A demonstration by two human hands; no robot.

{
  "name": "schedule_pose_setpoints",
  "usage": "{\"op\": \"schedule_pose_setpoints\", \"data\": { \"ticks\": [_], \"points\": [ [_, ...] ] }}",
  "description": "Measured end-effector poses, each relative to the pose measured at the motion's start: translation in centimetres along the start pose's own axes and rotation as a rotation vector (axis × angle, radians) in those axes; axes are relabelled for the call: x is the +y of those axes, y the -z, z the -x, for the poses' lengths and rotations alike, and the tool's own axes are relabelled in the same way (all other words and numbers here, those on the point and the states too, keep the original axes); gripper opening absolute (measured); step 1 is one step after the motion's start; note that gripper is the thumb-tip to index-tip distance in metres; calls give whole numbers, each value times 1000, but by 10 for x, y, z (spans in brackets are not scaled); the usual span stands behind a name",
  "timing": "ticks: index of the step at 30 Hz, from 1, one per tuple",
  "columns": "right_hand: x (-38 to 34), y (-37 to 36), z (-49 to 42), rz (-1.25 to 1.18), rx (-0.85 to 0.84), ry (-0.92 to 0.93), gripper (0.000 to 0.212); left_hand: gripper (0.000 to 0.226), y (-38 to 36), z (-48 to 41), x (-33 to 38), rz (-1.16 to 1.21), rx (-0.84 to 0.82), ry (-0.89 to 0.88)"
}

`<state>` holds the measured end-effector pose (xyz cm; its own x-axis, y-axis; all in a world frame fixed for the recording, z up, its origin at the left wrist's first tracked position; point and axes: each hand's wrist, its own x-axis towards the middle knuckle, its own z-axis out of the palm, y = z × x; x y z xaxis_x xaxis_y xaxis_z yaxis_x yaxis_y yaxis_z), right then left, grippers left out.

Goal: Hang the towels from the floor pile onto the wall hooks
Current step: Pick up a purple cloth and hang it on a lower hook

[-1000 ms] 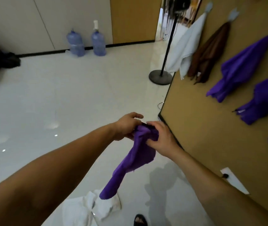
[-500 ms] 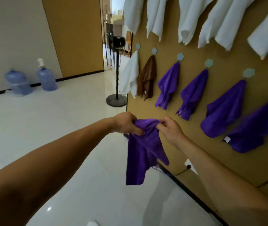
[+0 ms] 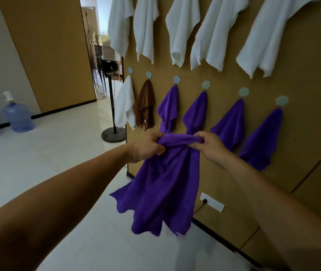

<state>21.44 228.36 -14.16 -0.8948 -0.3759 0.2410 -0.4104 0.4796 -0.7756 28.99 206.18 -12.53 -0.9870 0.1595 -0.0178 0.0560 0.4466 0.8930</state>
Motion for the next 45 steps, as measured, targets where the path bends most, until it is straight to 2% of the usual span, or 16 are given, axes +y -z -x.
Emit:
{"op": "schedule_pose_setpoints", "data": {
  "ticks": [4,6,8,10,13,15,17,20,23,26,29,33,35,38,41,45],
  "points": [
    [9,17,-7,-39,96,25,21,20,-27,-24,27,250,-79,213],
    [18,29,-12,109,106,45,30,24,-38,-34,38,313,-263,316],
    [31,40,-16,256,123,54,37,33,-48,-46,45,253,-471,385],
    [48,50,-20,298,192,79,36,48,-60,-58,50,250,-536,407],
    [77,69,-19,211,268,-17,47,68,-75,-79,56,466,-340,345],
    [99,85,-10,169,199,-188,44,72,-84,-92,61,599,-234,318],
    [120,98,3,134,109,-326,46,68,-94,-105,69,708,-198,315],
    [143,116,28,-189,21,-709,70,45,-112,-122,83,805,-171,273],
    [159,129,45,-378,-252,-899,98,37,-129,-133,95,865,-153,250],
    [164,138,42,-633,-155,-818,79,49,-138,-143,100,903,-163,265],
    [164,140,35,-688,-27,-772,64,56,-139,-151,103,933,-204,255],
    [162,126,41,-702,-104,-868,65,59,-137,-164,104,974,-264,239],
    [156,117,43,-808,-124,-847,53,62,-135,-171,104,962,-292,246],
    [144,112,39,-927,104,-781,34,65,-126,-181,101,906,-299,262],
    [137,128,38,-953,355,-738,22,54,-109,-190,88,777,-174,278],
    [137,169,51,-706,458,-728,17,25,-94,-199,57,630,55,368]
  ]
}}
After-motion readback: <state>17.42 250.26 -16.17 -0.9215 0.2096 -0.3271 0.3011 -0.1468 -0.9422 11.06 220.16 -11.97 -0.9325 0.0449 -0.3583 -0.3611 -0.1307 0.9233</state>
